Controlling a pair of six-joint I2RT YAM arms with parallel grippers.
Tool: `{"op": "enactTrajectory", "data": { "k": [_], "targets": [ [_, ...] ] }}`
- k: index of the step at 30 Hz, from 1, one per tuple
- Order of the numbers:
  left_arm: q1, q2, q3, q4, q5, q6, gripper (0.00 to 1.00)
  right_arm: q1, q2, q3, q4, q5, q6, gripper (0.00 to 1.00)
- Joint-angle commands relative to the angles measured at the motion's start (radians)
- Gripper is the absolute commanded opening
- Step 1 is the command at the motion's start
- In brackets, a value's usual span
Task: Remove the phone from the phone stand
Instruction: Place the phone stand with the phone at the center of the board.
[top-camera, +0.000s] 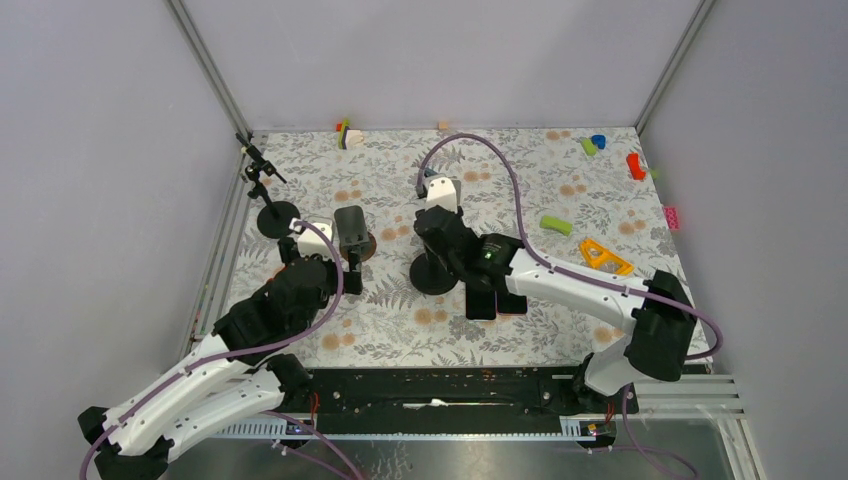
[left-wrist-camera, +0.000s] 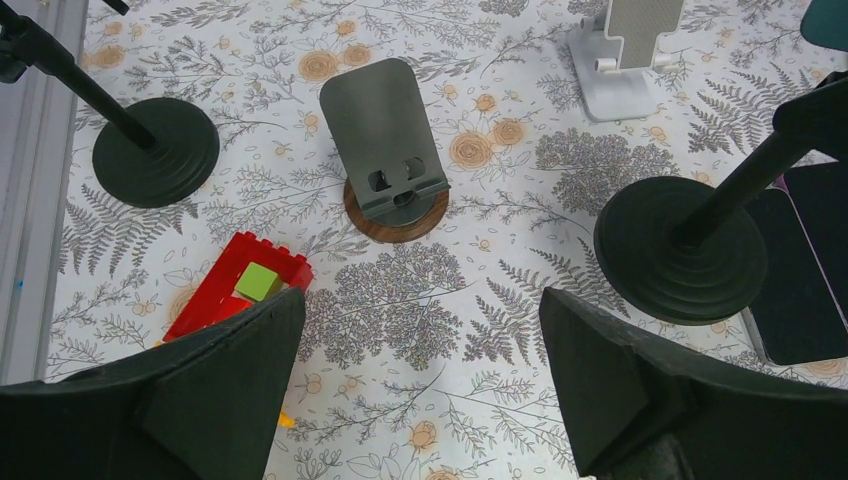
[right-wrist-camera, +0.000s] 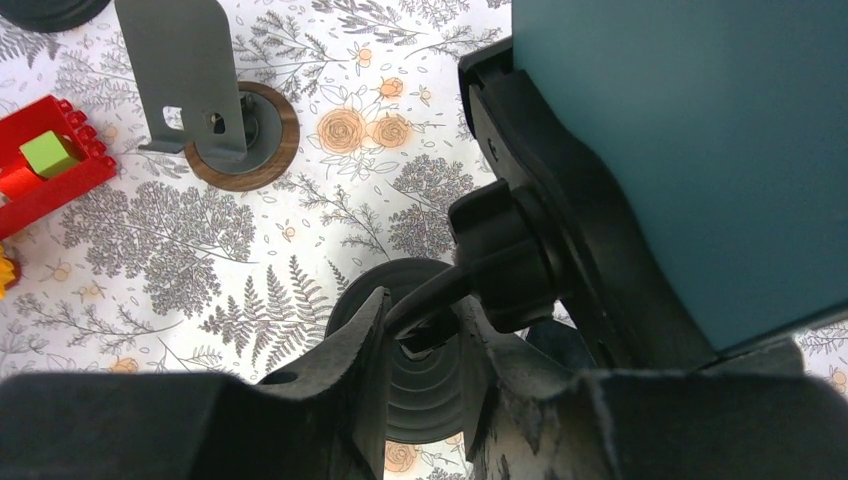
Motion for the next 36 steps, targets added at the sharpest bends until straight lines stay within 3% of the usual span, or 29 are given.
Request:
{"op": "enactTrajectory", "data": {
  "k": [1, 7, 17, 25, 36],
  "targets": [
    [0.005, -0.006, 0.028, 0.015, -0.031, -0.005, 0.99, 0.032, -0.006, -0.006, 0.210, 0.086, -0.066, 0.00],
    [0.006, 0.010, 0.030, 0.016, -0.026, 0.001, 0.99, 0.053, 0.034, -0.033, 0.255, 0.093, -0.143, 0.00],
    [0.006, 0.009, 0.028, 0.018, -0.025, 0.005, 0.99, 0.070, 0.069, -0.118, 0.325, 0.101, -0.115, 0.06],
    [0.006, 0.019, 0.028, 0.020, -0.007, 0.011, 0.99, 0.074, 0.033, -0.175, 0.318, 0.079, -0.062, 0.50],
    [0.005, 0.041, 0.062, 0.029, 0.044, -0.009, 0.99, 0.075, -0.101, -0.225, 0.200, -0.031, -0.001, 0.77]
  ]
}}
